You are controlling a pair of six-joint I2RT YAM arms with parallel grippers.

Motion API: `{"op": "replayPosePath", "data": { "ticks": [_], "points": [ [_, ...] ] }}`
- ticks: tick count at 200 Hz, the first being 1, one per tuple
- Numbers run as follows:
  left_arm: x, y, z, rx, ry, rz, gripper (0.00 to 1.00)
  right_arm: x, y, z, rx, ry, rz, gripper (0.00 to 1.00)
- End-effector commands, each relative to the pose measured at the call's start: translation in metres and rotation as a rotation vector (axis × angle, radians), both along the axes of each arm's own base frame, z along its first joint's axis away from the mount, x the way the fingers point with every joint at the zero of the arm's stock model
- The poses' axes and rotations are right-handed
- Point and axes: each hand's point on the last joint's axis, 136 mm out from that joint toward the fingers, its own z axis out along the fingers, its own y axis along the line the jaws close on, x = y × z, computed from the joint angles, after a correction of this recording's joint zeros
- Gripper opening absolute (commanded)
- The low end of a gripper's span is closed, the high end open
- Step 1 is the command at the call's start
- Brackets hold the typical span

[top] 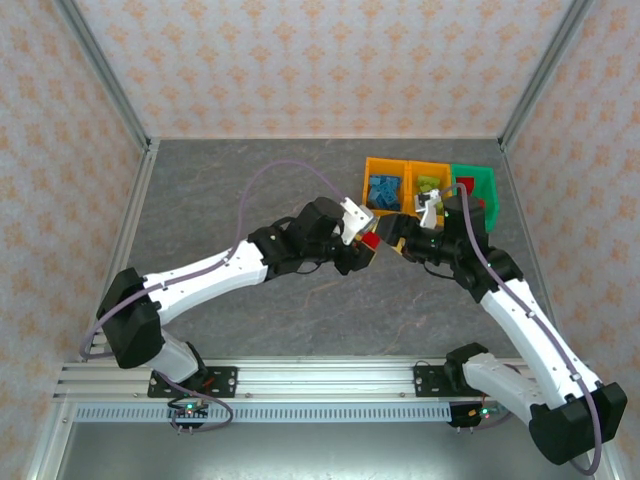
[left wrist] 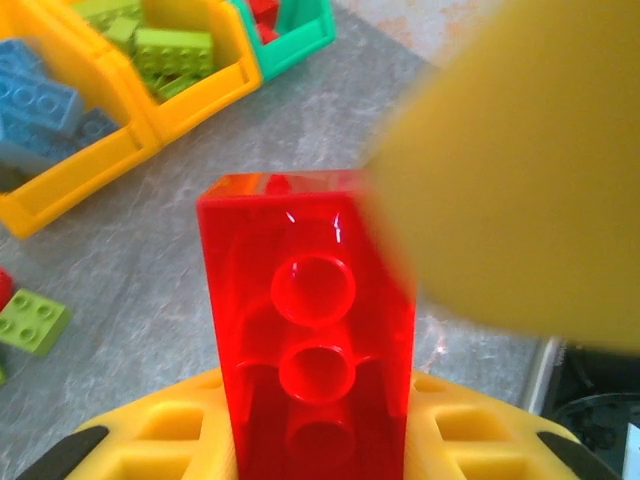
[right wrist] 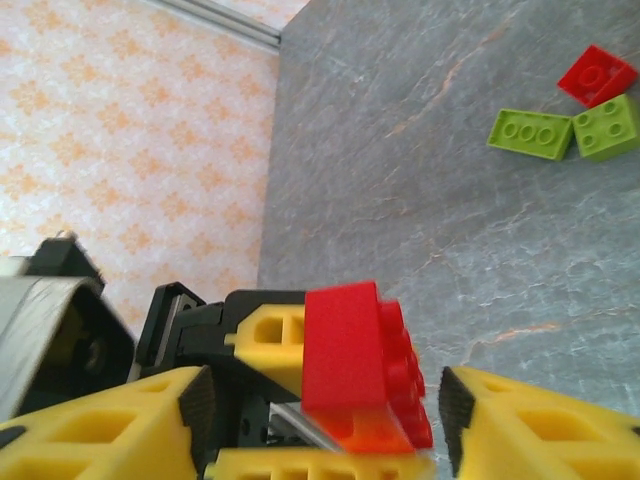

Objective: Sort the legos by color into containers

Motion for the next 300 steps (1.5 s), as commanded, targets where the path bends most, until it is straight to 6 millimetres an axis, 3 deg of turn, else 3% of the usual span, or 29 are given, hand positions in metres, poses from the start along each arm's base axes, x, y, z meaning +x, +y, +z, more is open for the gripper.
{"op": "replayPosePath", "data": {
  "ticks": [1, 45, 69, 74, 88, 101, 120, 142, 194, 236, 254, 263, 279, 300],
  "points": [
    [-0.019, -0.016, 0.042, -0.094, -0.091, -0.104, 0.25, -0.003, 0.007, 0.008, 0.044, -0.03, 0.045, 0.57],
    [-0.015, -0.019, 0.041, -0.08, -0.094, -0.079, 0.25, -0.001, 0.006, 0.001, 0.042, -0.017, 0.028, 0.25],
    [-0.003, -0.01, 0.04, -0.053, -0.119, 0.008, 0.26, 0.003, -0.004, 0.007, 0.017, -0.043, -0.041, 0.18],
    [0.0, -0.007, 0.039, -0.045, -0.125, 0.03, 0.32, 0.004, -0.008, 0.008, 0.011, -0.044, -0.067, 0.17],
    [0.004, 0.0, 0.042, -0.043, -0.145, 0.073, 0.67, 0.011, -0.02, 0.006, -0.015, -0.044, -0.154, 0.15],
    [0.005, 0.006, 0.045, -0.048, -0.158, 0.098, 0.87, 0.021, -0.035, 0.003, -0.044, -0.043, -0.255, 0.15],
    [0.001, 0.016, 0.047, -0.043, -0.167, 0.114, 0.96, 0.041, -0.067, -0.001, -0.136, -0.05, -0.401, 0.15],
    [-0.004, 0.033, 0.047, -0.051, -0.184, 0.16, 0.96, 0.077, -0.125, -0.012, -0.322, -0.042, -0.599, 0.15],
    [-0.018, 0.075, 0.037, -0.043, -0.177, 0.251, 0.98, 0.175, -0.257, -0.067, -0.603, 0.126, -0.964, 0.14],
    [-0.027, 0.106, 0.035, -0.045, -0.188, 0.319, 1.0, 0.229, -0.313, -0.088, -0.746, 0.213, -1.034, 0.15],
    [-0.025, 0.116, 0.032, -0.057, -0.179, 0.38, 1.0, 0.241, -0.322, -0.094, -0.786, 0.253, -1.034, 0.17],
    [-0.023, 0.12, 0.03, -0.067, -0.172, 0.414, 1.0, 0.245, -0.323, -0.097, -0.79, 0.275, -1.021, 0.27],
    [-0.017, 0.125, 0.027, -0.085, -0.164, 0.476, 1.0, 0.25, -0.314, -0.099, -0.763, 0.321, -0.968, 0.56],
    [-0.005, 0.125, 0.021, -0.066, -0.151, 0.525, 1.0, 0.24, -0.3, -0.091, -0.69, 0.355, -0.944, 0.65]
  ]
}}
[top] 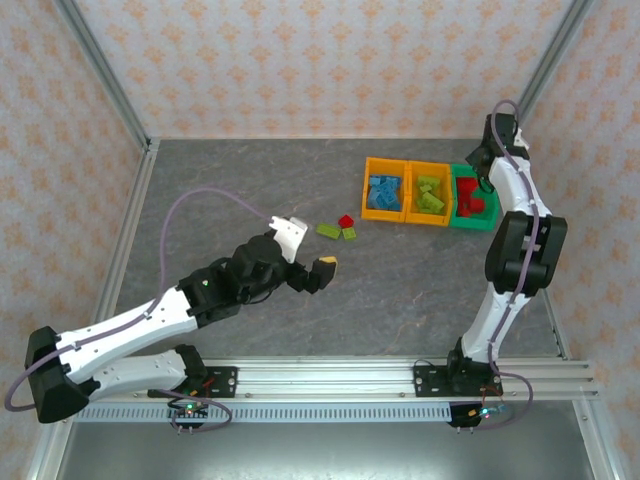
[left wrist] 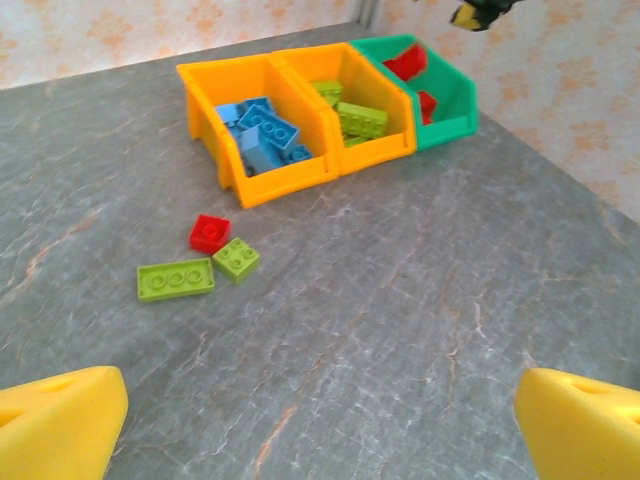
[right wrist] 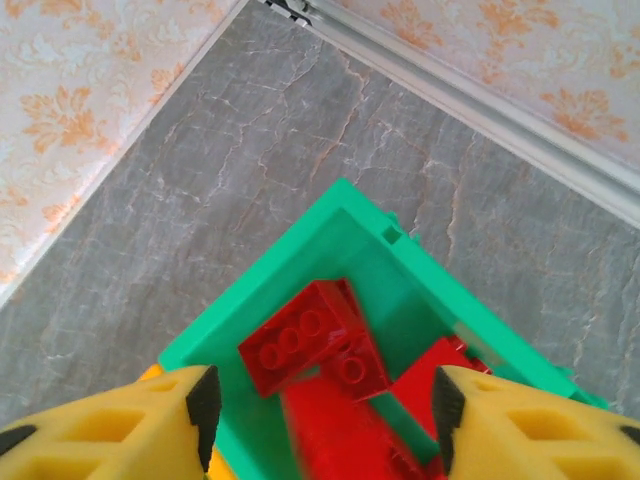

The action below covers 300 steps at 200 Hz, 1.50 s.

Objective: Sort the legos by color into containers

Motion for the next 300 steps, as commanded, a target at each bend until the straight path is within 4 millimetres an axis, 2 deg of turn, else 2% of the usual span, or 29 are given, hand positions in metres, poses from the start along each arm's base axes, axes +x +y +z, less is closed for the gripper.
{"op": "replayPosePath", "data": {
  "ticks": [1, 18, 28, 30, 31, 34, 36, 39, 40, 42, 43, 44, 45, 62, 87, 95, 105, 120, 137, 140, 142, 146, 172, 198, 232, 273, 300],
  "points": [
    [0.019, 0.007, -0.002, -0.02, 0.009, 0.118, 1.0, -0.022, 0.013, 0.006, 0.065, 0.064, 0.012, 0.65],
    [0.035, 0.006, -0.013, 0.003, 0.06, 0.162, 1.0, -0.037, 0.027, 0.021, 0.105, 0.004, 0.038, 0.67],
    [0.047, 0.004, -0.019, -0.008, 0.106, 0.178, 1.0, -0.053, 0.04, 0.034, 0.135, -0.04, 0.068, 0.67],
    [0.051, 0.004, -0.021, -0.011, 0.117, 0.185, 1.0, -0.056, 0.043, 0.029, 0.143, -0.033, 0.074, 0.67],
    [0.052, 0.004, -0.022, -0.014, 0.122, 0.187, 1.0, -0.057, 0.045, 0.038, 0.144, -0.055, 0.079, 0.67],
    [0.056, 0.004, -0.025, -0.019, 0.14, 0.194, 1.0, -0.063, 0.049, 0.031, 0.161, -0.045, 0.088, 0.67],
    [0.059, 0.003, -0.027, -0.024, 0.151, 0.196, 1.0, -0.066, 0.053, 0.04, 0.167, -0.07, 0.099, 0.67],
    [0.064, 0.004, -0.03, -0.031, 0.166, 0.205, 1.0, -0.07, 0.059, 0.042, 0.181, -0.081, 0.117, 0.67],
    [0.065, 0.003, -0.032, -0.031, 0.174, 0.206, 1.0, -0.073, 0.061, 0.035, 0.191, -0.066, 0.122, 0.67],
    [0.069, 0.003, -0.033, -0.037, 0.184, 0.21, 1.0, -0.075, 0.066, 0.044, 0.198, -0.094, 0.14, 0.67],
    [0.07, 0.003, -0.034, -0.039, 0.188, 0.211, 1.0, -0.077, 0.069, 0.037, 0.207, -0.079, 0.146, 0.67],
    [0.072, 0.003, -0.034, -0.042, 0.193, 0.211, 1.0, -0.077, 0.071, 0.044, 0.21, -0.097, 0.155, 0.67],
    [0.073, 0.002, -0.037, -0.04, 0.2, 0.213, 1.0, -0.079, 0.074, 0.037, 0.221, -0.083, 0.162, 0.67],
    [0.099, -0.001, -0.056, -0.016, 0.284, 0.241, 1.0, -0.11, 0.122, 0.05, 0.314, -0.13, 0.326, 0.67],
    [0.131, -0.009, -0.081, 0.085, 0.35, 0.267, 1.0, -0.169, 0.197, 0.053, 0.378, -0.093, 0.607, 0.67],
    [0.141, -0.011, -0.088, 0.11, 0.356, 0.277, 1.0, -0.189, 0.215, 0.048, 0.369, -0.053, 0.678, 0.68],
    [0.152, -0.013, -0.097, 0.135, 0.363, 0.282, 0.99, -0.216, 0.233, 0.052, 0.353, -0.043, 0.763, 0.68],
    [0.167, -0.013, -0.112, 0.175, 0.378, 0.294, 0.97, -0.248, 0.25, 0.047, 0.364, -0.003, 0.851, 0.69],
    [0.182, -0.009, -0.128, 0.25, 0.389, 0.295, 0.96, -0.277, 0.26, 0.046, 0.406, 0.02, 0.908, 0.7],
    [0.184, -0.008, -0.126, 0.259, 0.383, 0.296, 0.96, -0.281, 0.262, 0.045, 0.418, 0.021, 0.916, 0.7],
    [0.185, -0.008, -0.136, 0.282, 0.396, 0.291, 0.96, -0.284, 0.263, 0.045, 0.425, 0.02, 0.922, 0.7],
    [0.187, -0.007, -0.143, 0.308, 0.404, 0.28, 0.96, -0.289, 0.265, 0.046, 0.438, 0.017, 0.932, 0.7],
    [0.188, -0.017, -0.174, 0.417, 0.477, 0.145, 0.96, -0.306, 0.26, 0.046, 0.446, -0.002, 0.927, 0.72],
    [0.188, -0.017, -0.196, 0.458, 0.547, 0.118, 0.95, -0.306, 0.255, 0.049, 0.421, -0.01, 0.909, 0.73],
    [0.186, -0.018, -0.213, 0.462, 0.595, 0.098, 0.9, -0.3, 0.257, 0.049, 0.422, 0.006, 0.913, 0.73],
    [0.182, -0.012, -0.229, 0.505, 0.635, 0.102, 0.82, -0.295, 0.257, 0.046, 0.424, 0.001, 0.888, 0.73],
    [0.172, -0.01, -0.23, 0.493, 0.639, 0.092, 0.79, -0.293, 0.256, 0.044, 0.427, 0.002, 0.876, 0.73]
  ]
}}
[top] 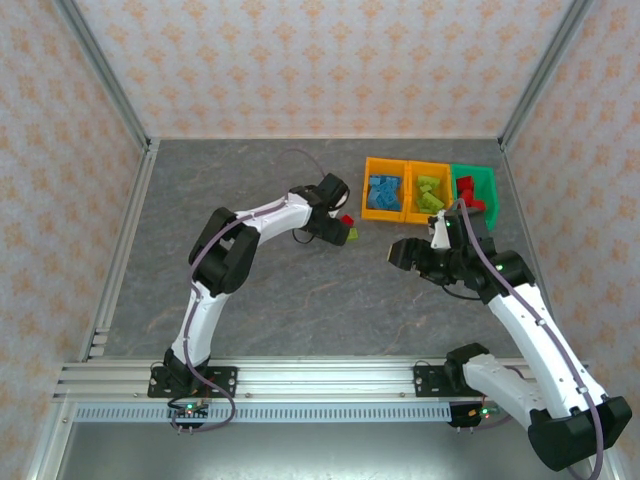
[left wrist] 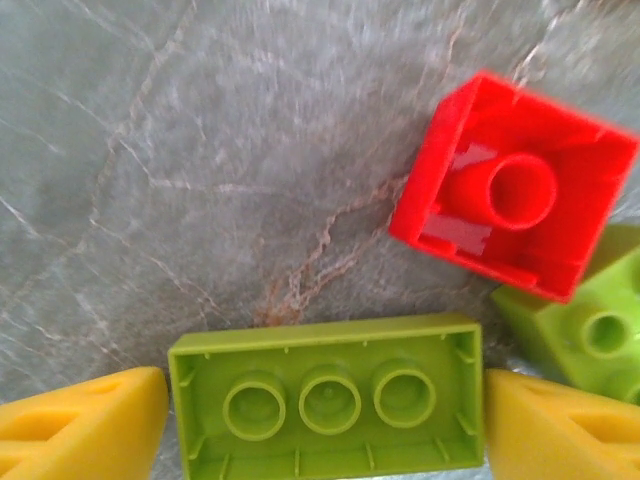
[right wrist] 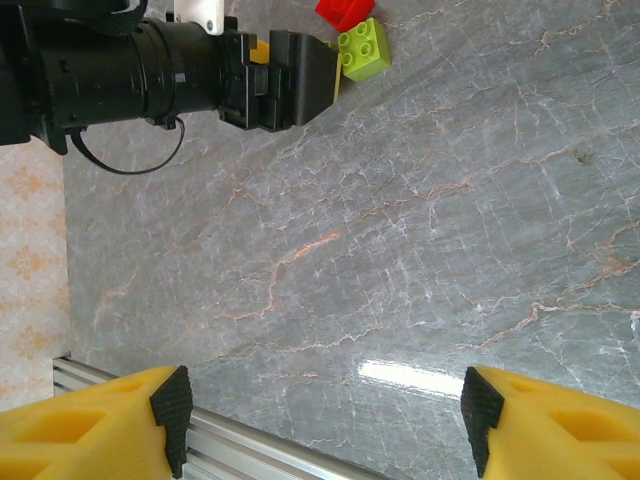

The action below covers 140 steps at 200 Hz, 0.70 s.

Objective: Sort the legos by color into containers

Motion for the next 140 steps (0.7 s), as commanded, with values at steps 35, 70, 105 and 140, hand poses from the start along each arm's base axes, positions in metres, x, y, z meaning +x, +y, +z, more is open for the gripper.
{"op": "replayPosePath", "data": {
  "ticks": [35, 70, 105, 140],
  "points": [
    [-0.012, 0.006, -0.014, 0.022, 0.052, -0.043, 0.79, 0.007, 0.0, 0.007, 0.011, -0.024, -0.029, 0.74],
    [-0.004, -0.001, -0.017, 0.022, 0.06, -0.06, 0.76, 0.005, -0.003, 0.006, -0.004, -0.017, -0.033, 0.74],
    [-0.007, -0.009, -0.001, -0.043, 0.047, -0.056, 0.58, 0.004, -0.006, 0.004, -0.013, -0.015, -0.051, 0.74],
    [-0.026, -0.032, 0.072, -0.168, -0.052, -0.099, 0.58, 0.011, -0.015, 0.015, -0.025, -0.06, -0.125, 0.74]
  ]
}}
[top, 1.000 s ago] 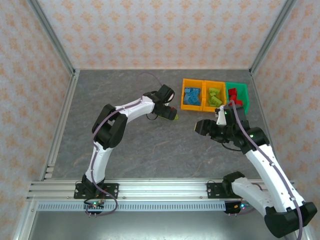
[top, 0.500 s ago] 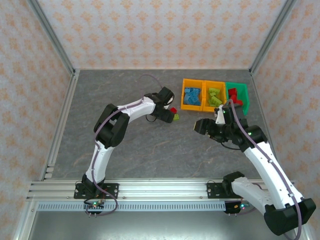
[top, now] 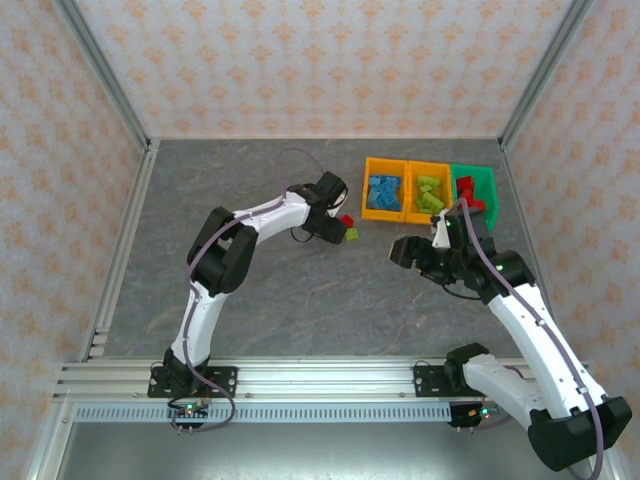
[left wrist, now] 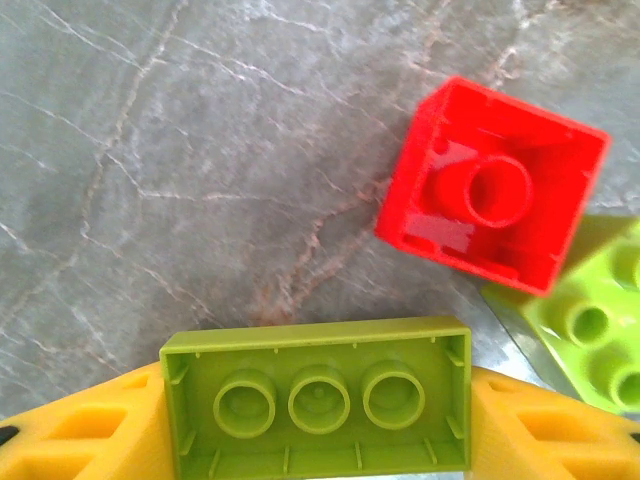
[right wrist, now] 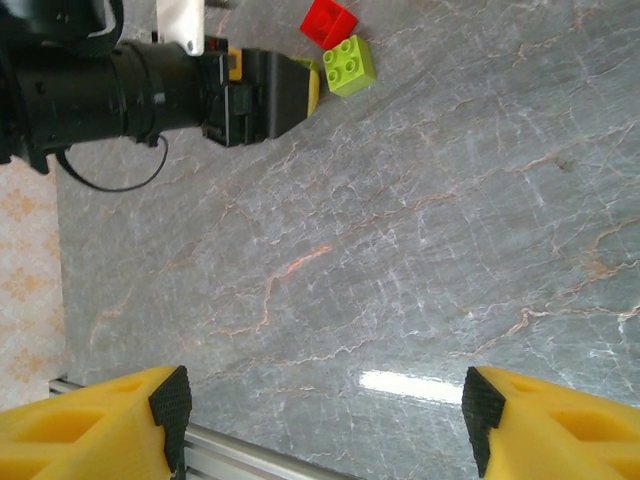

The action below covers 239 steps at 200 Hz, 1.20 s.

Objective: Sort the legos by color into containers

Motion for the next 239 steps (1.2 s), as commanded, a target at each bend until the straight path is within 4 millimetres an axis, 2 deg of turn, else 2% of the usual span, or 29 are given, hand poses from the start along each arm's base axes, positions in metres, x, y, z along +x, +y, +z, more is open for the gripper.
{"op": "replayPosePath", "data": {
  "ticks": [1, 21, 33, 42, 57, 82, 96, 111, 132, 156, 174, 186, 203, 239],
  "points": [
    [-0.021, -0.028, 0.069, -0.133, -0.074, -0.051, 0.58, 0.007, -0.01, 0.015, -0.016, -0.059, -0.078, 0.74],
    [-0.039, -0.066, 0.127, -0.229, -0.192, -0.119, 0.58, 0.014, -0.03, 0.03, -0.048, -0.127, -0.197, 0.74],
    [-0.048, -0.097, 0.154, -0.278, -0.26, -0.165, 0.59, 0.016, -0.045, 0.041, -0.061, -0.182, -0.288, 0.74],
    [-0.049, -0.117, 0.166, -0.303, -0.306, -0.188, 0.59, 0.016, -0.055, 0.047, -0.065, -0.217, -0.352, 0.74],
    [-0.035, -0.146, 0.173, -0.327, -0.358, -0.211, 0.59, 0.013, -0.069, 0.057, -0.05, -0.271, -0.437, 0.74],
    [0.012, -0.178, 0.168, -0.312, -0.437, -0.203, 0.58, 0.001, -0.08, 0.064, -0.022, -0.316, -0.496, 0.74],
    [0.032, -0.195, 0.161, -0.309, -0.462, -0.224, 0.58, -0.006, -0.085, 0.061, -0.029, -0.314, -0.506, 0.74],
    [0.049, -0.214, 0.166, -0.331, -0.517, -0.249, 0.59, -0.012, -0.088, 0.055, -0.045, -0.305, -0.512, 0.74],
    [0.075, -0.227, 0.173, -0.355, -0.638, -0.225, 0.59, -0.015, -0.087, 0.045, -0.039, -0.288, -0.507, 0.74],
    [0.096, -0.231, 0.18, -0.364, -0.765, -0.202, 0.61, -0.015, -0.086, 0.039, -0.035, -0.28, -0.501, 0.74],
    [0.103, -0.231, 0.183, -0.362, -0.81, -0.197, 0.71, -0.014, -0.085, 0.04, -0.042, -0.284, -0.492, 0.74],
    [0.102, -0.233, 0.187, -0.373, -0.812, -0.202, 0.78, -0.013, -0.085, 0.039, -0.047, -0.286, -0.49, 0.74],
    [0.097, -0.233, 0.198, -0.392, -0.802, -0.208, 0.83, -0.01, -0.084, 0.035, -0.049, -0.279, -0.49, 0.74],
    [0.078, -0.217, 0.225, -0.403, -0.726, -0.181, 0.84, -0.006, -0.081, 0.031, -0.053, -0.263, -0.479, 0.74]
  ]
}}
